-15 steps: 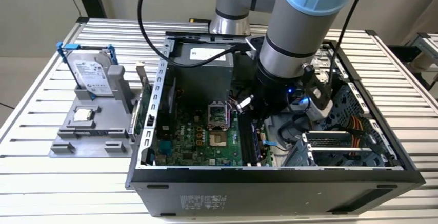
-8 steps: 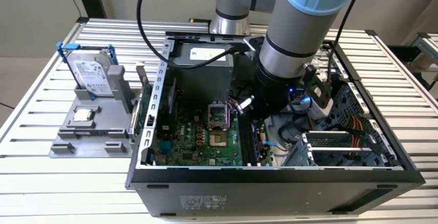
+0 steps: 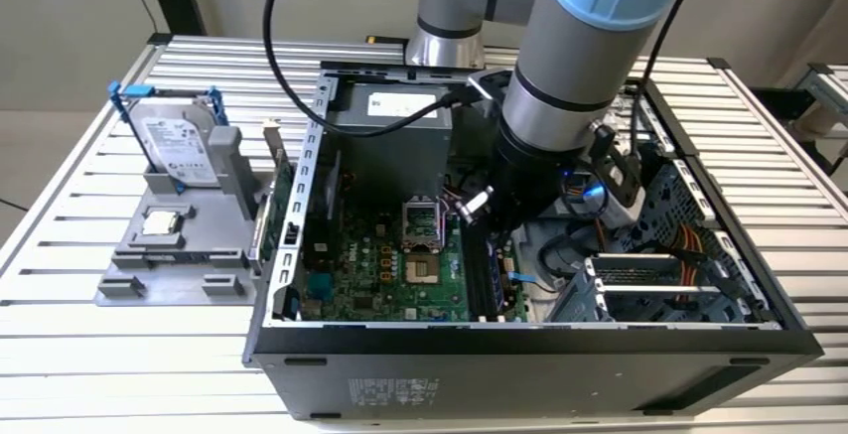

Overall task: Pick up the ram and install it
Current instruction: 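Press down the ram until it locks into place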

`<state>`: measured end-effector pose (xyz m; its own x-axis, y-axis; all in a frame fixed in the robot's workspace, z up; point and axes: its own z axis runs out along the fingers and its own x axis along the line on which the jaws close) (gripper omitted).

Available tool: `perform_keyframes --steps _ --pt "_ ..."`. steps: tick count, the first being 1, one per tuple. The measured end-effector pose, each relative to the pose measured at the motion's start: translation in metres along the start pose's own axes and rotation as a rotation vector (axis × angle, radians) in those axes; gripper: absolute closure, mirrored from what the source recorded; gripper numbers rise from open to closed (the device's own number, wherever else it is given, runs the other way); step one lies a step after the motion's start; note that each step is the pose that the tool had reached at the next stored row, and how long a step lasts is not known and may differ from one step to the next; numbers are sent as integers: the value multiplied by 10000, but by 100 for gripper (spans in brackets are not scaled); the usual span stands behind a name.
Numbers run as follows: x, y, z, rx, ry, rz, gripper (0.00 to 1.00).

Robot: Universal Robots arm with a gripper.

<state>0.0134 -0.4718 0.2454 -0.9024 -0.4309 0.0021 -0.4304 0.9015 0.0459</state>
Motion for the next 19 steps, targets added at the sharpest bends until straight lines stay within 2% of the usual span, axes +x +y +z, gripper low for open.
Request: perform_keyframes --steps 19 --pt "0 0 0 -9 85 -1357 100"
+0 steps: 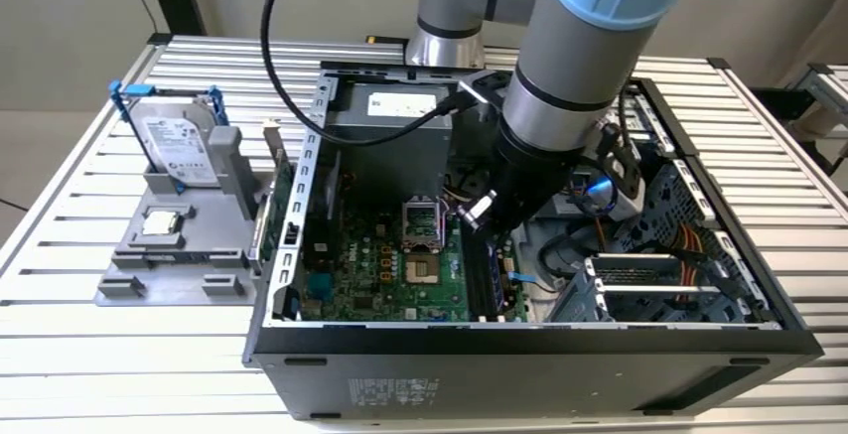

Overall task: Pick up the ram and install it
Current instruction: 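Press down the ram until it locks into place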

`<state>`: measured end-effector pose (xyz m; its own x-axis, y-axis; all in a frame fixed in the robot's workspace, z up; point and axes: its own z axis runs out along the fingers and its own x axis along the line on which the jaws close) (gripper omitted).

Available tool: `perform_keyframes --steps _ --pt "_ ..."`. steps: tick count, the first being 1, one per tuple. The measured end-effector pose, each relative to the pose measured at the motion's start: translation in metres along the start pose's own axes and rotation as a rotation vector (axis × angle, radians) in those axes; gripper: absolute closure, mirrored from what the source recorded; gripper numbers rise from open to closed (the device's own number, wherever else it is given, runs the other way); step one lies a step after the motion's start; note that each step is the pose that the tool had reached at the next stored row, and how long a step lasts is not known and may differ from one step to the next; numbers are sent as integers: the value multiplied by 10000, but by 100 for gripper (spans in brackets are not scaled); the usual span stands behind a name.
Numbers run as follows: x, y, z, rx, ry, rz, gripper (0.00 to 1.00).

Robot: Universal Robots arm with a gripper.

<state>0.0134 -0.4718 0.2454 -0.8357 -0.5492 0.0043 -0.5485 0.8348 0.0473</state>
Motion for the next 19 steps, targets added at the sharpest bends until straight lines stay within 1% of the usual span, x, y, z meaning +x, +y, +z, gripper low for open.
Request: perform_keyframes --steps 7,19 --pt "0 0 0 -8 34 -397 100" --pt "0 0 0 -29 91 -906 100"
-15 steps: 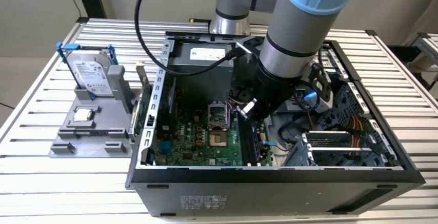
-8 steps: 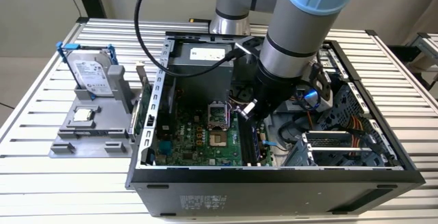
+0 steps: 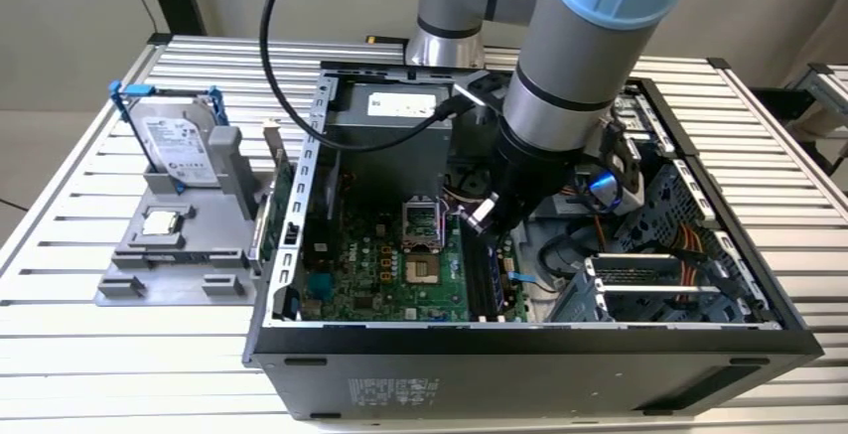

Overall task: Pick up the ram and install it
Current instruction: 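Press down the ram until it locks into place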

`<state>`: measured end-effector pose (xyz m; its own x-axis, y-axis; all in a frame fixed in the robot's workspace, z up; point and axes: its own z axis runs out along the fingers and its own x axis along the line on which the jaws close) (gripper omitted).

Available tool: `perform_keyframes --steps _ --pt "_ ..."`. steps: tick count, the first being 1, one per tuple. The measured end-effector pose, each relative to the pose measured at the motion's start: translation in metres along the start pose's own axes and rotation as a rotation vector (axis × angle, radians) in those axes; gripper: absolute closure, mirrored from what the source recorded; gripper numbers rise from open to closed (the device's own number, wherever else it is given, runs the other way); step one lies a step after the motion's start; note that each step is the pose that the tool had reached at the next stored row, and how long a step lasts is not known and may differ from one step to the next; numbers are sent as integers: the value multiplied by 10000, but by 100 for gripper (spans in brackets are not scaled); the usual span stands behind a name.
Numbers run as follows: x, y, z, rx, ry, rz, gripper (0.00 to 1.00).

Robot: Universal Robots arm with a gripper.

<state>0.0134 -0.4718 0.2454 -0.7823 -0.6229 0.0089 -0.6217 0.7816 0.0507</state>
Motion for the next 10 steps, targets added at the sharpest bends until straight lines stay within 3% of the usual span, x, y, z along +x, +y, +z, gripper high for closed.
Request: perform_keyframes --steps 10 --pt "0 0 0 -23 53 -380 100"
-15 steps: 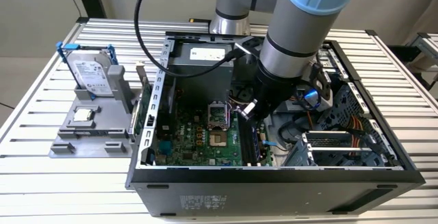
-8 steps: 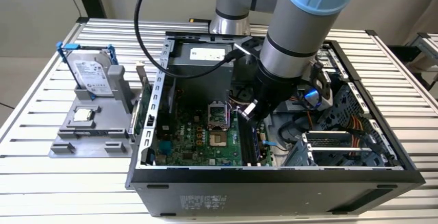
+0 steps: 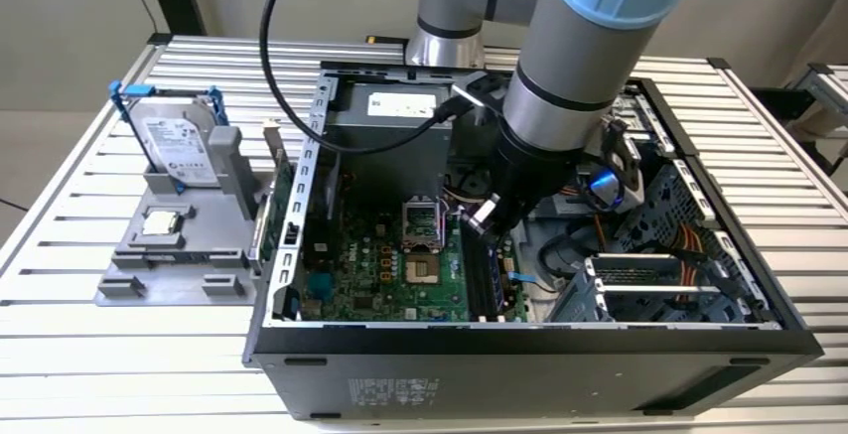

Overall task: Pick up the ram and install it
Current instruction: 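Press down the ram until it locks into place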

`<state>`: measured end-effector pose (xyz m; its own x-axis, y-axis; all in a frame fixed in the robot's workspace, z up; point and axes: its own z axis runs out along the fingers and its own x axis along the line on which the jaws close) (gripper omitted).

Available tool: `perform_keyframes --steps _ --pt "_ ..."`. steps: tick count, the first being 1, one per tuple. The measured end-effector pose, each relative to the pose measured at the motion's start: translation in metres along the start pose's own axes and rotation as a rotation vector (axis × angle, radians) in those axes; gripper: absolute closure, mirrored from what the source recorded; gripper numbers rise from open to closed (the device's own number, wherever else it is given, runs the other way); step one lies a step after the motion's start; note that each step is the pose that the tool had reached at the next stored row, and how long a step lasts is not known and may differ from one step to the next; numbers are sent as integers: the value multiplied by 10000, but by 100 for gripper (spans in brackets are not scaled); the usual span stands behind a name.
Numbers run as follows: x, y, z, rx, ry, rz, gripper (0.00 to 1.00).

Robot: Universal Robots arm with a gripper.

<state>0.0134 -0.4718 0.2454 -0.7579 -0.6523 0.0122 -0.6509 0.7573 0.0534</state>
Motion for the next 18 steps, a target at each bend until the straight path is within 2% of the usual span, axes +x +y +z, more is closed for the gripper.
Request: perform_keyframes --steps 18 --pt "0 0 0 -27 75 -652 100"
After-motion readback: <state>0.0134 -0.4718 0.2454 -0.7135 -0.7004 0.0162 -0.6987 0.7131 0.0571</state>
